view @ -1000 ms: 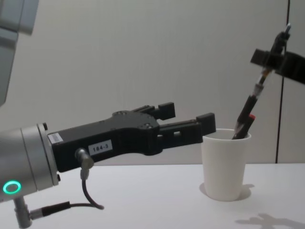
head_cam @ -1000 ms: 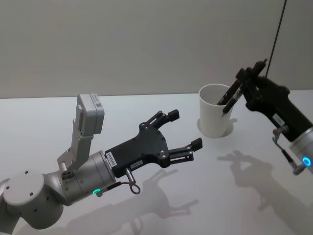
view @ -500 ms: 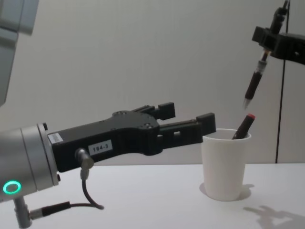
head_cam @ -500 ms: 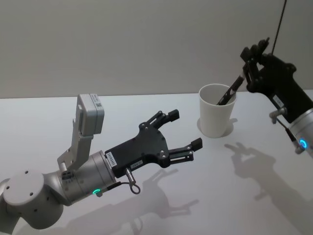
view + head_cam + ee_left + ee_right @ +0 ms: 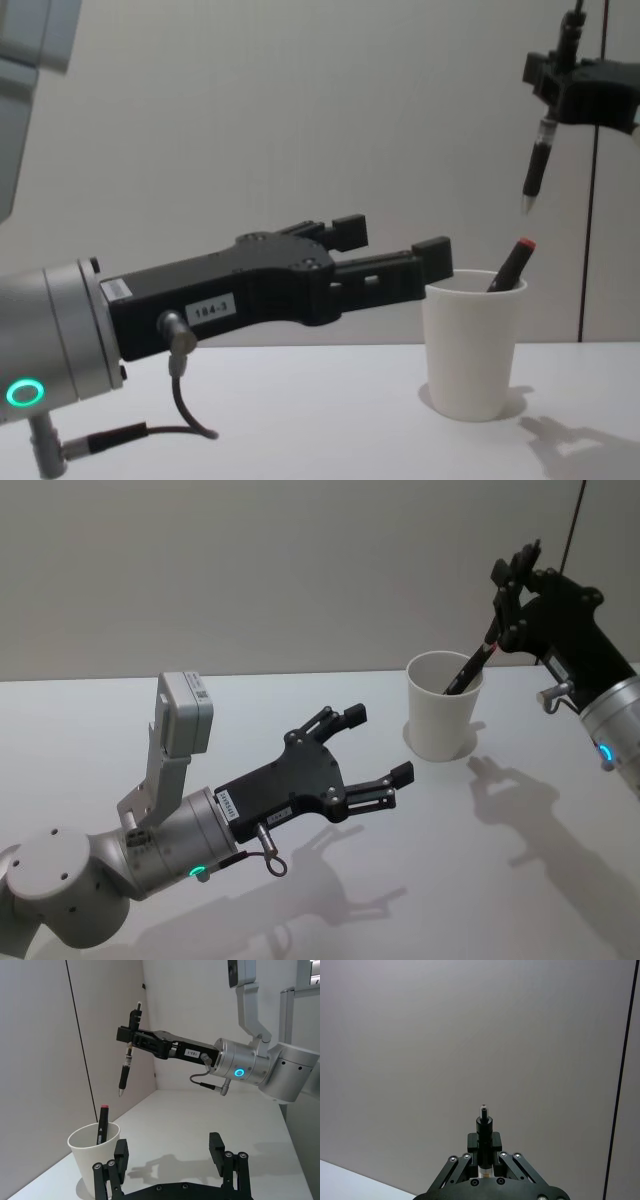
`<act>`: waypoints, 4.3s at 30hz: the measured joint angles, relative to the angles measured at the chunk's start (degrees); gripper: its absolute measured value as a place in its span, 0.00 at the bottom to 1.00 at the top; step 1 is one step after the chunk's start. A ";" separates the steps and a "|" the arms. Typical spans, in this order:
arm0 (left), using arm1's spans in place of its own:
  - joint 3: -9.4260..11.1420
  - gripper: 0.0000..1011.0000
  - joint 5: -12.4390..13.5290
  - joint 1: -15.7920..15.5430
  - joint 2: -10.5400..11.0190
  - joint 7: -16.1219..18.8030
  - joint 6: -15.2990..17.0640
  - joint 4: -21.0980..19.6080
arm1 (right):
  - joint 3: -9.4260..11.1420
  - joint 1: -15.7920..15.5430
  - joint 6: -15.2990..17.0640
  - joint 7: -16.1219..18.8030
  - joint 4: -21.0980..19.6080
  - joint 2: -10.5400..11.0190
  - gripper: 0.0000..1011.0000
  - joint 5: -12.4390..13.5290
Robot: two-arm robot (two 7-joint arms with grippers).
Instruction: Place the pen into the pen holder.
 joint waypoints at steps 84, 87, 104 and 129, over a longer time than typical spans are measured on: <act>0.12 0.99 0.08 -0.06 0.05 0.64 0.00 0.00 | -1.58 5.47 4.73 1.69 11.87 -5.65 0.99 -0.41; 0.44 0.99 0.35 -0.17 0.17 1.72 0.00 0.00 | -1.44 4.73 4.80 1.43 11.27 -5.30 0.99 -0.37; 3.74 0.99 3.29 -1.59 1.51 14.25 0.10 0.05 | 0.27 -4.20 5.61 -1.67 3.94 -1.03 0.99 0.14; 8.61 0.99 7.56 -3.69 3.48 32.59 0.18 0.10 | 1.82 -12.38 6.32 -4.47 -2.69 2.84 0.99 0.60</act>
